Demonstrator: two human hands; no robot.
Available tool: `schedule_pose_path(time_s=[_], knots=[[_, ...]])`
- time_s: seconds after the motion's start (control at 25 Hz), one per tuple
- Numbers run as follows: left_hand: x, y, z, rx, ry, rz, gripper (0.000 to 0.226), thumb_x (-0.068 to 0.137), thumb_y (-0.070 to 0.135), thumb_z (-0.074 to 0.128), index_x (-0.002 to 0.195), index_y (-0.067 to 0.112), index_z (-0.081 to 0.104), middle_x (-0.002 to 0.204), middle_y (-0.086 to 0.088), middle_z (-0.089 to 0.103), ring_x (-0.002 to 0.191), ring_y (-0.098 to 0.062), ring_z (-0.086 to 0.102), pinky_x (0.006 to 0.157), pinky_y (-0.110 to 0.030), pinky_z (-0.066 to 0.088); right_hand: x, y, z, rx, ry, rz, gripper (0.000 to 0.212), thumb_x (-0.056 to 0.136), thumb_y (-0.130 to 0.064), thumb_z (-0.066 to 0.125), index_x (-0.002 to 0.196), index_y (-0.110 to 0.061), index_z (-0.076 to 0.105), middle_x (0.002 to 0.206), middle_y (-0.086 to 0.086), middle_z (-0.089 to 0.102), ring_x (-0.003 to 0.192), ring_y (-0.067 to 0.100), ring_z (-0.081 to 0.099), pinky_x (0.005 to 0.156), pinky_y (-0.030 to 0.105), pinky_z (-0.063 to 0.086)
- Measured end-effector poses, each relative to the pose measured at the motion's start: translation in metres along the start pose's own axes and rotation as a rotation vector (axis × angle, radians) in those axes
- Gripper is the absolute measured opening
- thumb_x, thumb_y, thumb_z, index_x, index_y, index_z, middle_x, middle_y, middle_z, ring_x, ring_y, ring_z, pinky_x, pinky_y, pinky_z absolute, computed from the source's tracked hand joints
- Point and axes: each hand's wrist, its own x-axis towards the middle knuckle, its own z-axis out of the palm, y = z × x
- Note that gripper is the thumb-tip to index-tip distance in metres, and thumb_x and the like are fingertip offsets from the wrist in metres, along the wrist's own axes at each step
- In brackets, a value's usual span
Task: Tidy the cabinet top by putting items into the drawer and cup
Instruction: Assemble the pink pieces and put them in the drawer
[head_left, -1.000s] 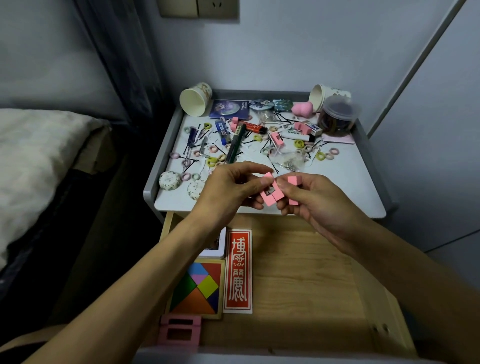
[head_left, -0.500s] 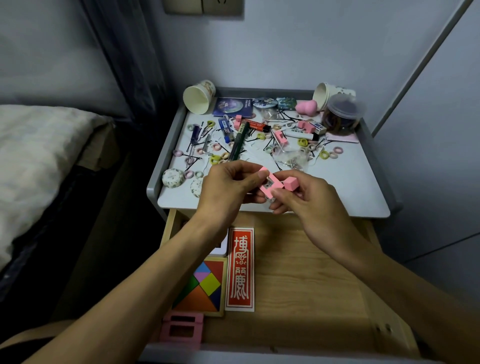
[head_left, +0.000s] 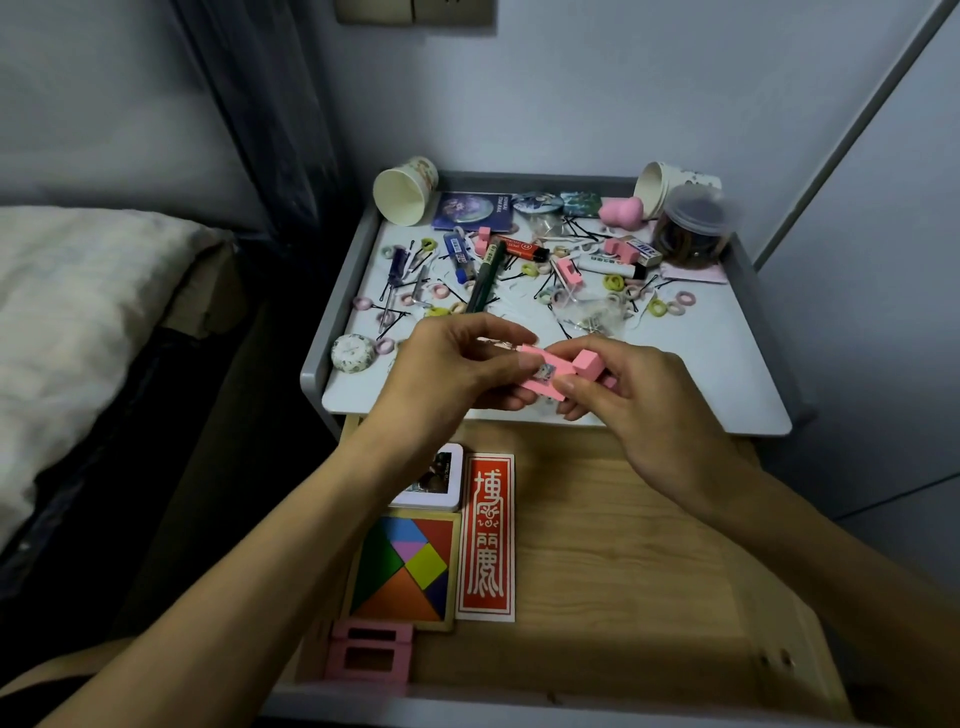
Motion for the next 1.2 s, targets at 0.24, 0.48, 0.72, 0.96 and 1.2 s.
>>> schedule_pose_path(time_s=[0.24, 0.48, 0.72, 0.96, 1.2], knots=[[0.0, -0.001, 0.004, 0.003, 0.05, -0.008, 0.013, 0.082, -0.002, 0.07, 0.094, -0.005, 0.068, 0.082, -0.021, 0.073, 0.064, -0.031, 0.067, 0.061, -0.028, 0.06, 0.002, 0.002, -0.006, -0.025, 0.079, 0.029, 0.025, 0.094, -0.02, 0.06, 0.118, -0.017, 0.065, 0.078, -0.01, 0.066, 0.064, -0.003, 0.061, 0.061, 0.012, 0.049], [-0.001, -0.006, 0.004, 0.055, -0.003, -0.073, 0.018, 0.082, 0.003, 0.072, 0.099, -0.002, 0.07, 0.081, -0.018, 0.074, 0.063, -0.025, 0.069, 0.064, -0.029, 0.061, 0.009, 0.003, -0.009, -0.151, -0.019, 0.056, 0.049, 0.099, -0.037, 0.046, 0.145, -0.02, 0.044, 0.139, 0.002, 0.054, 0.127, 0.016, 0.05, 0.103, 0.028, 0.039], [-0.005, -0.01, 0.013, -0.01, -0.038, -0.117, 0.021, 0.084, 0.002, 0.07, 0.105, 0.0, 0.071, 0.081, -0.018, 0.075, 0.059, -0.018, 0.068, 0.062, -0.024, 0.059, 0.008, 0.004, -0.006, -0.077, -0.057, 0.0, 0.038, 0.101, -0.021, 0.048, 0.138, -0.02, 0.054, 0.117, -0.004, 0.063, 0.11, 0.006, 0.056, 0.093, 0.024, 0.046], [-0.005, -0.01, 0.014, -0.054, -0.021, -0.136, 0.018, 0.084, 0.002, 0.069, 0.102, 0.001, 0.072, 0.079, -0.017, 0.075, 0.058, -0.016, 0.068, 0.064, -0.024, 0.06, 0.003, 0.005, 0.001, -0.018, 0.137, 0.012, 0.013, 0.089, -0.026, 0.067, 0.1, -0.018, 0.068, 0.086, -0.011, 0.067, 0.083, 0.003, 0.064, 0.071, 0.021, 0.054], [-0.006, -0.011, 0.014, -0.137, 0.017, -0.181, 0.019, 0.084, 0.001, 0.069, 0.103, -0.001, 0.073, 0.085, -0.018, 0.075, 0.06, -0.018, 0.068, 0.065, -0.023, 0.06, 0.002, 0.004, 0.0, -0.09, 0.145, -0.047, 0.012, 0.086, -0.025, 0.071, 0.097, -0.021, 0.073, 0.082, -0.012, 0.069, 0.077, 0.005, 0.063, 0.069, 0.024, 0.053]])
